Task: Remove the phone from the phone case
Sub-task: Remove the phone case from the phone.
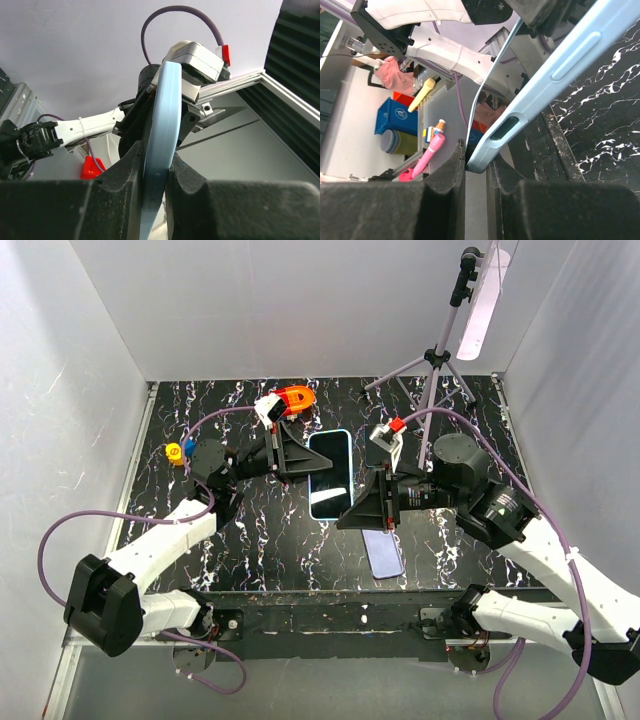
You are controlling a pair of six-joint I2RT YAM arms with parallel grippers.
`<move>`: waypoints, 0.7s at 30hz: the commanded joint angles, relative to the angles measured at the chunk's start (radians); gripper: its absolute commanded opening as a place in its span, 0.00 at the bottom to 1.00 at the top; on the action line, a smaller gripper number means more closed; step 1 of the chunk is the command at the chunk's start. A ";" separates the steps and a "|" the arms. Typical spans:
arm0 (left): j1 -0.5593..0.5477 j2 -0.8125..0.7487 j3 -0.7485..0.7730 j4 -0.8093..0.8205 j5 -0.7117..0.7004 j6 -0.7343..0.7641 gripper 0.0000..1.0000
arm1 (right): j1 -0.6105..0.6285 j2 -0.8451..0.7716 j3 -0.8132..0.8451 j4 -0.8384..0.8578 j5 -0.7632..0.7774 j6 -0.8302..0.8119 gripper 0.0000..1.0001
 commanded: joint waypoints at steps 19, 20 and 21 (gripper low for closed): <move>-0.030 0.125 -0.031 0.101 -0.018 -0.283 0.00 | 0.142 0.237 0.447 -0.244 0.250 -0.574 0.01; -0.030 0.128 -0.034 0.109 -0.021 -0.291 0.00 | 0.145 0.248 0.458 -0.249 0.261 -0.586 0.01; -0.030 0.128 -0.038 0.109 -0.025 -0.292 0.00 | 0.147 0.252 0.469 -0.254 0.270 -0.595 0.01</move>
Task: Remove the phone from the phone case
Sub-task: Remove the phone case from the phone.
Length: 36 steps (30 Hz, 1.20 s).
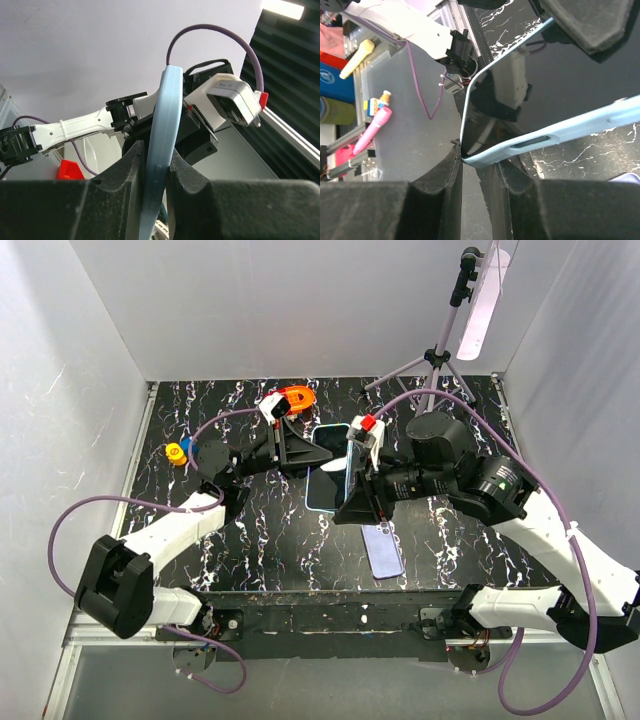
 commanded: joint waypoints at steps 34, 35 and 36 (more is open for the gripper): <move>-0.018 -0.340 -0.069 -0.368 -0.420 0.425 0.00 | -0.057 -0.122 -0.326 0.636 -0.192 0.547 0.59; -0.018 -0.346 -0.071 -0.373 -0.432 0.423 0.00 | -0.055 -0.111 -0.324 0.656 -0.200 0.554 0.57; -0.018 -0.349 -0.071 -0.378 -0.438 0.422 0.00 | -0.055 -0.105 -0.335 0.695 -0.213 0.571 0.55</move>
